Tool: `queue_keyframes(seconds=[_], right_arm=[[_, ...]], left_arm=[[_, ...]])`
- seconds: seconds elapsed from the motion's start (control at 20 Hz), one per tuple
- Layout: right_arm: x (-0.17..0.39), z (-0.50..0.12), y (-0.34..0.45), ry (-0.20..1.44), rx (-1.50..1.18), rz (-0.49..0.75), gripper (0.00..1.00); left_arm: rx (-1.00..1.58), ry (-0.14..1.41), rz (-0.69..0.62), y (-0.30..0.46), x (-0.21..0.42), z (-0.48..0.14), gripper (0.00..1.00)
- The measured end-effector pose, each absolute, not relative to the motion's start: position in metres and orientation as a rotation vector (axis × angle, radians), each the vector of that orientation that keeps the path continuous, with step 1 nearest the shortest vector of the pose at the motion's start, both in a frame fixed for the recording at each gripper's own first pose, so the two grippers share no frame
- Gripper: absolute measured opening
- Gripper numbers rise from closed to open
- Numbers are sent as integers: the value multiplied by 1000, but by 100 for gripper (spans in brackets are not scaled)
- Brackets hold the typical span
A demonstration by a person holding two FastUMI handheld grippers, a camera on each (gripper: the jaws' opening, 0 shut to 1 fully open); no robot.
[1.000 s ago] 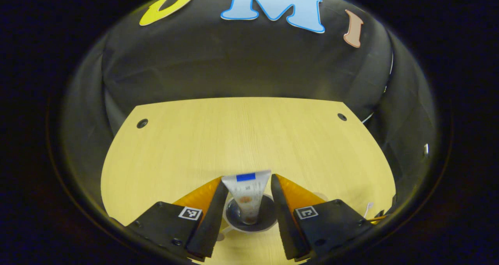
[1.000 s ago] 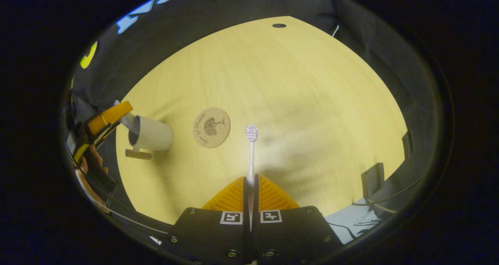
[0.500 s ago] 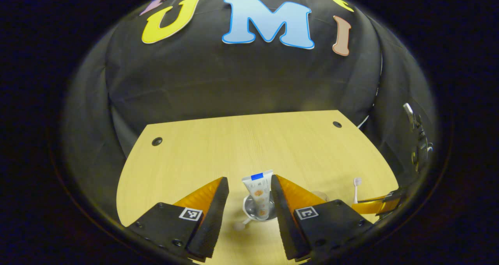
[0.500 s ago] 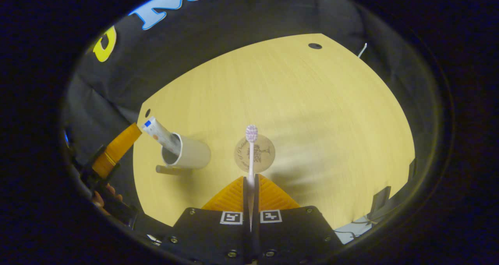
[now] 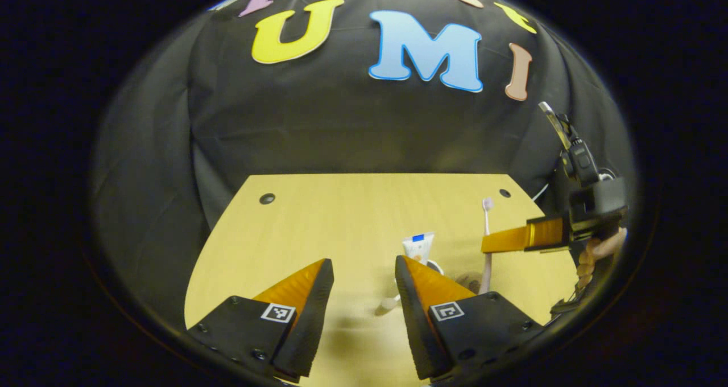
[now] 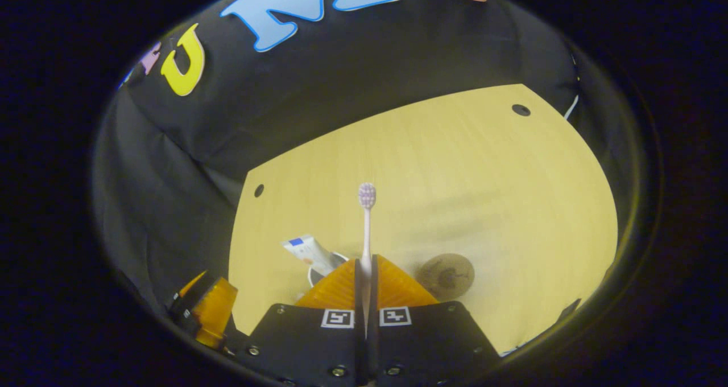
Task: Put the toothbrush and toothpaste on the desktop into the cup, then pick up the cup and place it on the coaster on the desktop.
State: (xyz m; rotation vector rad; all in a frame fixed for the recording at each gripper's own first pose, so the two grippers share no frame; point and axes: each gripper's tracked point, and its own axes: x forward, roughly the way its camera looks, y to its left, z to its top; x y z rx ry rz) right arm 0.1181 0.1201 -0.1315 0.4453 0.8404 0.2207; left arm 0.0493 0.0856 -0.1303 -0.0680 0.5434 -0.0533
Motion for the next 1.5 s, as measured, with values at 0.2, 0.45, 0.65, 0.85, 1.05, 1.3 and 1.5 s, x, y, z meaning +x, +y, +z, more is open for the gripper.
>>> queue_keyframes(seconds=[0.2, 0.45, 0.65, 0.85, 1.05, 1.3, 1.5], right_arm=[[144, -125, 146, 793, 455, 229, 2], [168, -137, 153, 691, 463, 167, 2], [168, -155, 158, 624, 435, 151, 2], [160, -164, 170, 510, 397, 205, 3], [149, -172, 171, 447, 324, 194, 4], [141, -178, 171, 450, 265, 226, 12], [119, -190, 163, 490, 228, 227, 43]], left_arm=[[-85, 557, 27, 132, 24, -137, 70], [-108, 589, 111, 180, -5, -146, 72], [-124, 611, 142, 199, -14, -158, 72], [-152, 615, 116, 192, -12, -159, 70], [-131, 619, 57, 169, 2, -165, 72], [-117, 628, -37, 139, 20, -173, 70], [-79, 668, -115, 118, 26, -191, 72]])
